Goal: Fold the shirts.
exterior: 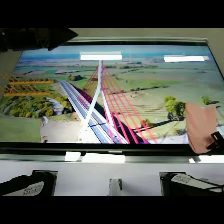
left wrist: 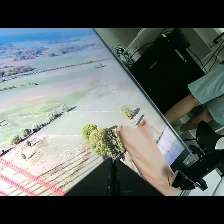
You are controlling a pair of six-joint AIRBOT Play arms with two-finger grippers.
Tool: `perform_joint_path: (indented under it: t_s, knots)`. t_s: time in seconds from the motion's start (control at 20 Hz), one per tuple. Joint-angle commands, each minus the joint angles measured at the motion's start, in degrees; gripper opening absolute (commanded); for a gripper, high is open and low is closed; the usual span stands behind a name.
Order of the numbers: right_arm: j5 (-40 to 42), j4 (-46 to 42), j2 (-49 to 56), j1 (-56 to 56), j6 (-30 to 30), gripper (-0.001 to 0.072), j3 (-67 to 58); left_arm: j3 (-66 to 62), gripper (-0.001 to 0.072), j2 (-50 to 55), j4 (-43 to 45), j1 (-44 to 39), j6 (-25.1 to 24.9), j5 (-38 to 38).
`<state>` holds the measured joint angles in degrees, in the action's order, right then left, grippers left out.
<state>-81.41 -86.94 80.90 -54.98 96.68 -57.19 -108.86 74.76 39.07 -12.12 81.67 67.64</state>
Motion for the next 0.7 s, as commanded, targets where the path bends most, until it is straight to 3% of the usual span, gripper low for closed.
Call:
perform_joint_path:
  t_s: [0.0,0.4,0.45,0.55,0.65]
  knots:
    - [2.2,-4.5,-2.2,-0.1,1.6,0.0025,4.2,0.0,0.0038,0.0,0.0,0.0,0.0,0.0]
    - [4.9,-8.6,-3.7,-0.1,2.4,0.0027,4.3,0.0,0.0038,0.0,0.0,0.0,0.0,0.0]
    - [4.8,-8.6,-3.7,-0.1,3.0,0.0096,4.3,0.0,0.0038,0.0,0.0,0.0,-0.1,0.0]
    - [4.5,-8.3,-3.7,-0.1,2.6,0.0542,4.0,0.0,0.0038,0.0,0.0,0.0,-0.2,0.0]
    - [2.1,-8.8,-3.8,-0.1,1.7,0.0571,1.2,0.0,0.0038,0.0,0.1,0.0,-0.2,-0.1]
